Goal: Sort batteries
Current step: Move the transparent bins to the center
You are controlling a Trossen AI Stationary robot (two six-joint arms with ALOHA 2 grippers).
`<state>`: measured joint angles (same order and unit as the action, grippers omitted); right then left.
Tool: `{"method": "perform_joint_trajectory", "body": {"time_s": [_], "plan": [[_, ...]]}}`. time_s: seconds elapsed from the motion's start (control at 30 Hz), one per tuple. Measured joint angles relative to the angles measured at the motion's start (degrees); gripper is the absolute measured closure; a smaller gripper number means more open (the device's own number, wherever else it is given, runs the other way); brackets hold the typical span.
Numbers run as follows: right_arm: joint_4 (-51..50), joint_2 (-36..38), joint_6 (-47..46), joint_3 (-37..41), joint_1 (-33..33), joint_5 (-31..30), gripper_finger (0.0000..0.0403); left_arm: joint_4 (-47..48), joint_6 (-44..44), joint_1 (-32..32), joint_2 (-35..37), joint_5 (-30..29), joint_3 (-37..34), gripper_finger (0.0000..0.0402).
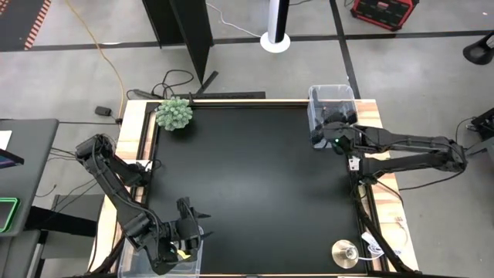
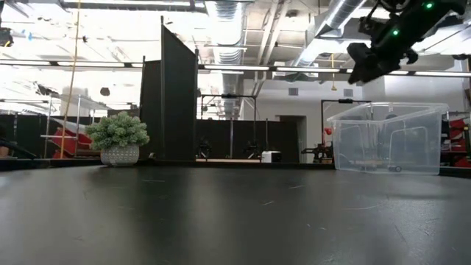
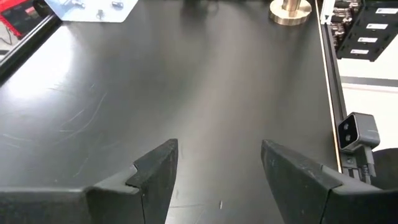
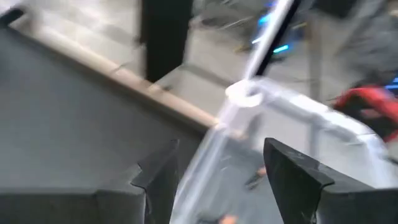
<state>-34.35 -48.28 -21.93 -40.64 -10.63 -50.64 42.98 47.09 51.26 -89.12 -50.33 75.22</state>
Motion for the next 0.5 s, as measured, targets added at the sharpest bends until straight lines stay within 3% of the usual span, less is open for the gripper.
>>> {"method": "perform_joint_trajectory", "body": {"time_s": [0.13,0.27,0.5], "plan": [[-5.94,-1.45,4.72,0.00,0.31,9.06,0.0169,-0.04,1.32,0.13,0.00,0.76,0.00,0.0176],[-9.73,-2.38,7.25,0.00,2.30,10.26,0.0172,-0.31,1.81,0.63,0.00,4.07,0.00,0.0176],[-13.29,-2.52,7.46,0.00,1.96,16.27,0.0172,-0.44,2.45,1.61,0.00,4.83,0.00,0.0176]]}}
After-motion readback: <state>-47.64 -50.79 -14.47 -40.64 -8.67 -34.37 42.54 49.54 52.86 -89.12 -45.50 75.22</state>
